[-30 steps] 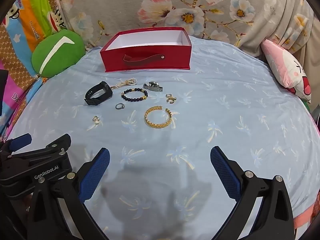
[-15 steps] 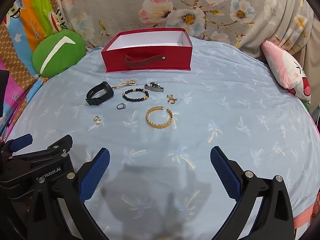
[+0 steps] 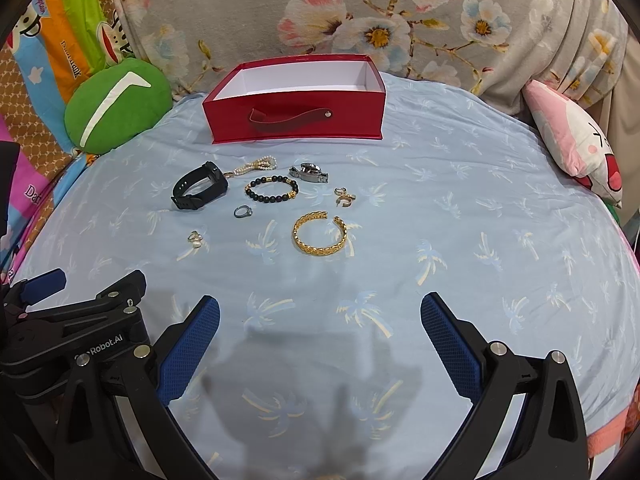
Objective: Organize jewelry
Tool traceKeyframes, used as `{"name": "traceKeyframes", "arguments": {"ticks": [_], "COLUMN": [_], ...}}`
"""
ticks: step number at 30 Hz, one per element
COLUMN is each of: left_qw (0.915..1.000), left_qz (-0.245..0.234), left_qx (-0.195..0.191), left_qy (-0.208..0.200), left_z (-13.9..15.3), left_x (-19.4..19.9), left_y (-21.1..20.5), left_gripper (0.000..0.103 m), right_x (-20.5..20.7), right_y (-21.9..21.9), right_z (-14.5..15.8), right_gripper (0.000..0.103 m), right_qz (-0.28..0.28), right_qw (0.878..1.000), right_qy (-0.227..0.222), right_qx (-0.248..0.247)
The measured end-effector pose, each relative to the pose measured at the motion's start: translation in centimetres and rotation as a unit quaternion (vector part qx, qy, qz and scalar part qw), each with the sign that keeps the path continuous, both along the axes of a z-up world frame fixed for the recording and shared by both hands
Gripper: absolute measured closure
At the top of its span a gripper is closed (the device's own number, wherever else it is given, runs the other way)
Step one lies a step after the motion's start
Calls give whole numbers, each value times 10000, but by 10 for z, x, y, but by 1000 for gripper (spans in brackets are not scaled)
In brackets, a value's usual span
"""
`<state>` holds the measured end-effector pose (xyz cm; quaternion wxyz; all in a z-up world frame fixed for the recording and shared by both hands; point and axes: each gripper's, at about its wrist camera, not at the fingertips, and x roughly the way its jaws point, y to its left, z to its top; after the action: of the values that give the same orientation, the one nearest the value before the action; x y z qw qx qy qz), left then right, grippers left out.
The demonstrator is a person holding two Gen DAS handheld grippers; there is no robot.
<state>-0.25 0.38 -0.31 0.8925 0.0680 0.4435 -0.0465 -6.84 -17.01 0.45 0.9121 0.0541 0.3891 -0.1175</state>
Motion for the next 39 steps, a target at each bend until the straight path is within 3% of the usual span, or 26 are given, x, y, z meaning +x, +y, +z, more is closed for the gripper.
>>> {"name": "traceKeyframes", "arguments": {"ticks": [39], "left_qw": [10000], "left_qz": [26], "left_qx": [-14], "left_qy": [44], "left_z": [-4], "left_x": [1], "left_y": [0], "left_gripper": [5], "right_x": [1], "right_y": [8], "right_z": [3], "right_gripper": [5], "right_qz": [11], "right_qw": [10000], "right_qy": [29], "right_qx": [-3]}}
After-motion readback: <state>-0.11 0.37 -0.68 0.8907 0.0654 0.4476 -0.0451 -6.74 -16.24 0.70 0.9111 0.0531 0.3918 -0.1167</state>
